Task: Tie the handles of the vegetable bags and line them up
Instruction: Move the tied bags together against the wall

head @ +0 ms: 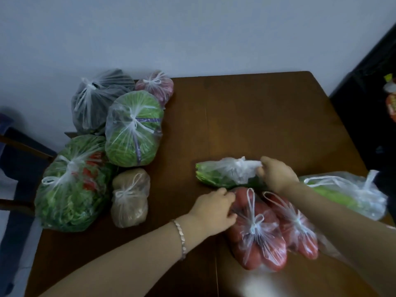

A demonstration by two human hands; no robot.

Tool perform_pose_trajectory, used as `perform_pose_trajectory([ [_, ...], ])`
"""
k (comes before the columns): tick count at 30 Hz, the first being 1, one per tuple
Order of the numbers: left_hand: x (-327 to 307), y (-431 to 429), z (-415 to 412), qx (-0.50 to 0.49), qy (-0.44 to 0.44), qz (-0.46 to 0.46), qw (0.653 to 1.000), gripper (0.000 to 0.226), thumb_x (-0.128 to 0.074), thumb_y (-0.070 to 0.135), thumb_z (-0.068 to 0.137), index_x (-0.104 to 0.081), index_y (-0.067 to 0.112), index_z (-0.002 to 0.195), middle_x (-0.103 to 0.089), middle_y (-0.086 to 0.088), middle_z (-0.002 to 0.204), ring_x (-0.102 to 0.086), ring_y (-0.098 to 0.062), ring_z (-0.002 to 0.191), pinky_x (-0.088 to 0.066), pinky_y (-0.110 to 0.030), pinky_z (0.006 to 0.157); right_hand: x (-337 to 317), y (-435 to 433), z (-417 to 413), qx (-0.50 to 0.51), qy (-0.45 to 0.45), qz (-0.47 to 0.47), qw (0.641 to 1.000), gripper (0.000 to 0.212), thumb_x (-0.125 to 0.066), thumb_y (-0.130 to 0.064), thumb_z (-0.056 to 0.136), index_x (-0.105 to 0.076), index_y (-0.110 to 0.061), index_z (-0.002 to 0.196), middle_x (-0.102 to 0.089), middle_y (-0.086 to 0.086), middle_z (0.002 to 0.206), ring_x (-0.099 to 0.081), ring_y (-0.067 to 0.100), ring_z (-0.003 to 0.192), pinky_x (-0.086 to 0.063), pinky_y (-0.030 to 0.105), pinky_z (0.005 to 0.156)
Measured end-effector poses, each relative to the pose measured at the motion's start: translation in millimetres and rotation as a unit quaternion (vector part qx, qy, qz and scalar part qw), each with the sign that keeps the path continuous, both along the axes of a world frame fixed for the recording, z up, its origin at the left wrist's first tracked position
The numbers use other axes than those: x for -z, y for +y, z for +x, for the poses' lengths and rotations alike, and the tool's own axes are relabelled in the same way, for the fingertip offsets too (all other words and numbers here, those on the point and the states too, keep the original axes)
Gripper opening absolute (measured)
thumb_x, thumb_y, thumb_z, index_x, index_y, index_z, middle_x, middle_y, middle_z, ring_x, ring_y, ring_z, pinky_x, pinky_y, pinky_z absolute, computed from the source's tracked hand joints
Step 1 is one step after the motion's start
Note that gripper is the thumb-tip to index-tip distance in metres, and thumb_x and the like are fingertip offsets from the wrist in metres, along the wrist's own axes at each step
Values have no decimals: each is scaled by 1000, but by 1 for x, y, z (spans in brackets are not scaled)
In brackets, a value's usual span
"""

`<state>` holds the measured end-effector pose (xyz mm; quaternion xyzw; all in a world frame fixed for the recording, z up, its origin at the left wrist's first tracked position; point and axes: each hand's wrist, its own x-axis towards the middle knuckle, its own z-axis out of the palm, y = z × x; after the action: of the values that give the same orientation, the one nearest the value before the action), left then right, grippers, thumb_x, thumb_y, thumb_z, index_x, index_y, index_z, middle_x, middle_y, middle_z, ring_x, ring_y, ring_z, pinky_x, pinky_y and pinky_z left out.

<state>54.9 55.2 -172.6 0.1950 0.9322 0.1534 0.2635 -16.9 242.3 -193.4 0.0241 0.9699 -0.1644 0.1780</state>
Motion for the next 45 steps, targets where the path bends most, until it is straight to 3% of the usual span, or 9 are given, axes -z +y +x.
perform_pose_trajectory([
  [4,18,55,6,59,-59,-70,994,79,-64,55,74,-32,16,134,-39,-13,136,-47,-35,119,-42,-44,92,-16,4,-15,85,73,-153,982,18,-41,-16,89,-41,-9,72,-48,11,68,-48,29,68,-40,39,65],
  [7,28,73,10,43,-62,-121,990,62,-63,27,82,-31,12,133,-46,-18,130,-49,-37,114,-44,-43,87,-25,8,-24,85,90,-177,976,19,-40,-16,90,-45,-2,78,-46,12,69,-45,29,68,-43,46,68],
  [10,27,74,9,47,-37,-77,995,35,-52,8,86,-47,11,121,-58,-16,120,-55,-36,108,-46,-41,86,-26,10,-30,103,86,-193,972,19,-40,-18,92,-45,-5,79,-45,6,68,-47,29,70,-44,45,72],
  [20,-6,5,-52,86,82,-42,992,22,-49,7,82,-59,5,101,-60,-14,106,-57,-33,98,-43,-38,84,-30,-12,-75,214,100,-303,923,30,-34,-15,92,-34,-18,63,-35,0,63,-33,12,56,-31,23,52],
  [24,-23,-40,-117,124,211,-19,970,23,-44,21,72,-63,10,65,-65,-6,65,-64,-24,58,-50,-23,56,-32,-31,-106,220,112,-308,919,27,-33,-14,90,-32,-15,63,-34,0,63,-32,14,57,-29,25,51],
  [26,-28,-62,-160,103,225,-35,968,20,-49,15,72,-66,6,75,-66,-10,71,-65,-28,67,-47,-28,64,-33,-46,-131,222,117,-318,914,28,-32,-13,90,-29,-15,62,-31,0,63,-29,13,56,-28,25,51],
  [29,-32,-78,-220,58,224,-85,969,30,-50,7,83,-58,2,112,-61,-15,104,-56,-33,100,-39,-34,82,-35,-67,-166,229,118,-334,907,28,-32,-13,91,-29,-15,64,-30,-1,64,-28,12,56,-28,24,52],
  [38,-12,-90,-371,-29,215,-117,969,27,-45,14,91,-54,3,114,-55,-18,119,-48,-35,111,-33,-36,91,-11,-109,-283,204,168,-353,897,34,-35,-12,92,-26,-19,60,-33,-4,61,-29,7,54,-17,31,54],
  [45,6,-89,-405,-74,196,-83,974,28,-46,11,91,-54,4,117,-53,-21,119,-48,-41,111,-35,-41,91,22,-123,-296,219,125,-374,893,26,-36,-18,94,-32,-28,71,-34,-12,67,-34,3,60,-28,24,57],
])
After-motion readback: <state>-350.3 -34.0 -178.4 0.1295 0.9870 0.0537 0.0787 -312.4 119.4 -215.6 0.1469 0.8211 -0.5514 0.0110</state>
